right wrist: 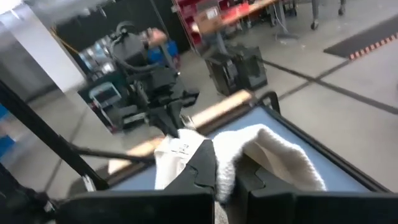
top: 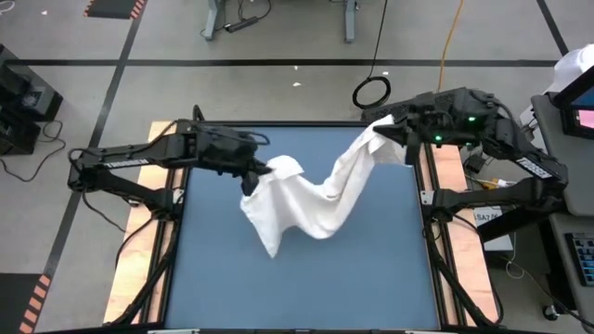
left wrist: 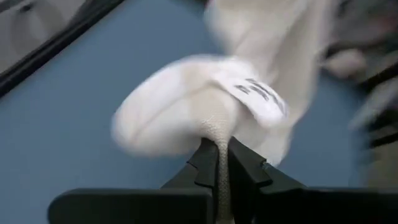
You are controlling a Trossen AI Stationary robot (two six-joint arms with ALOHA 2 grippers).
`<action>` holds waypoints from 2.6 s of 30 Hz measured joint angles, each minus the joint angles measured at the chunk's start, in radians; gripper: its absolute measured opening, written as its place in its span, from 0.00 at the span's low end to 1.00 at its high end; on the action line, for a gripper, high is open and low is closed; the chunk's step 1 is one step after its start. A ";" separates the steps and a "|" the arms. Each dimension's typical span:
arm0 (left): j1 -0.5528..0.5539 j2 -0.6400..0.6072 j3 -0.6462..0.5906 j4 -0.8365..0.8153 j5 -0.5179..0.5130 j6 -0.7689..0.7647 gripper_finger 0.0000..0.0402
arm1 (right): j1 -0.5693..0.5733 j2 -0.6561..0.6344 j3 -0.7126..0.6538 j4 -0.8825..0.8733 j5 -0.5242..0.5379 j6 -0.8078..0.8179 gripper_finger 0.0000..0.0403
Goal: Roll towel into tight, uniform cylinder
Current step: Roll the white towel
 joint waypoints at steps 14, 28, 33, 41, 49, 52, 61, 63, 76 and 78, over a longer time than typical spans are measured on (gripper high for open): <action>0.076 0.147 -0.104 -0.152 -0.041 0.081 0.40 | -0.001 0.217 0.000 -0.149 0.075 -0.102 0.00; -0.006 0.189 -0.304 0.186 -0.152 0.161 0.63 | -0.002 0.261 0.000 -0.272 0.051 -0.121 0.00; -0.049 0.209 -0.331 0.301 -0.156 0.168 0.63 | -0.002 0.261 0.000 -0.282 0.050 -0.124 0.00; -0.109 0.363 -0.341 0.297 -0.300 0.175 0.61 | -0.003 0.261 0.000 -0.281 0.050 -0.148 0.00; -0.111 0.405 -0.262 0.289 -0.384 0.109 0.24 | -0.003 0.261 0.000 -0.286 0.050 -0.145 0.00; -0.104 0.392 -0.219 0.247 -0.389 0.110 0.05 | -0.003 0.261 0.000 -0.287 0.050 -0.146 0.00; -0.096 0.377 -0.149 -0.009 -0.320 0.050 0.05 | -0.003 0.261 0.000 -0.301 0.049 -0.150 0.00; -0.106 0.361 -0.157 -0.016 -0.310 -0.001 0.08 | -0.003 0.261 0.000 -0.315 0.049 -0.150 0.00; -0.307 0.359 -0.224 0.067 -0.471 0.023 0.63 | -0.003 0.261 0.000 -0.329 0.049 -0.169 0.00; -0.305 0.378 -0.223 0.091 -0.480 0.075 0.67 | -0.003 0.261 0.000 -0.327 0.049 -0.176 0.00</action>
